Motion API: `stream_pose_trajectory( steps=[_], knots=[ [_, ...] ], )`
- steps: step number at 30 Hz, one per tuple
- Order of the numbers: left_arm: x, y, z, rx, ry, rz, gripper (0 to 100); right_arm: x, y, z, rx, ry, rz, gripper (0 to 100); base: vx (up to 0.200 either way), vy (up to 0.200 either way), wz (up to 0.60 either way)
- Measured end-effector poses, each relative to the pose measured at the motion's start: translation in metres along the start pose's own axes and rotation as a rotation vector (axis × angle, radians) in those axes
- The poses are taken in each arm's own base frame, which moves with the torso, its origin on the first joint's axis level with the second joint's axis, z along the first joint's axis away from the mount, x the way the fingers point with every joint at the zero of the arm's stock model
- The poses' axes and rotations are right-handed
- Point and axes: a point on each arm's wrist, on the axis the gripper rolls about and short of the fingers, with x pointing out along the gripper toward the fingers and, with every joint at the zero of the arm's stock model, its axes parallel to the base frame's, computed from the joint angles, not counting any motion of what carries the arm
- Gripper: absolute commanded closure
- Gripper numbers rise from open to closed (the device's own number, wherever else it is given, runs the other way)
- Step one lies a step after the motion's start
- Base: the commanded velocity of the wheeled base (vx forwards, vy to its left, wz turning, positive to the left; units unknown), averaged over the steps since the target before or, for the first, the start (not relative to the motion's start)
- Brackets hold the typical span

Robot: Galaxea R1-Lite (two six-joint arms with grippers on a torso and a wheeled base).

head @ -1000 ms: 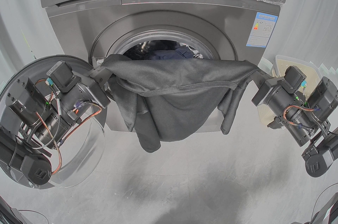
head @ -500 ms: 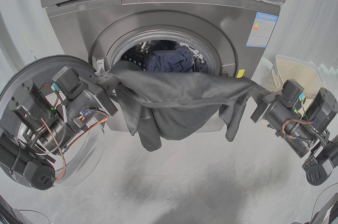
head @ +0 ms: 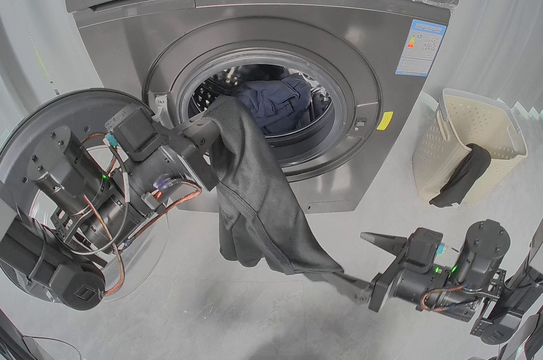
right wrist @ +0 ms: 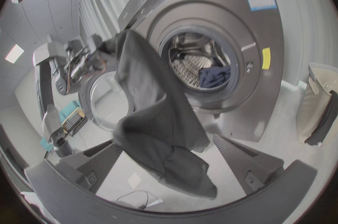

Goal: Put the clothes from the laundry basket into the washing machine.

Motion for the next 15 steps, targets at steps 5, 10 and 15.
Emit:
stream_pose_trajectory(
  steps=[5, 10, 15],
  knots=[
    [0.002, -0.001, 0.002, 0.004, -0.013, 0.003, 100, -0.003, 0.006, -0.018, 0.0, 0.089, 0.032, 0, 0.0, 0.0, 0.0],
    [0.003, -0.003, 0.003, 0.004, -0.017, -0.004, 100, 0.015, 0.007, -0.016, 0.001, 0.065, 0.036, 0, 0.0, 0.0, 0.0],
    [0.002, -0.006, 0.005, 0.002, -0.023, -0.015, 100, 0.047, 0.004, -0.005, 0.001, -0.019, 0.03, 0, 0.0, 0.0, 0.0]
  ],
)
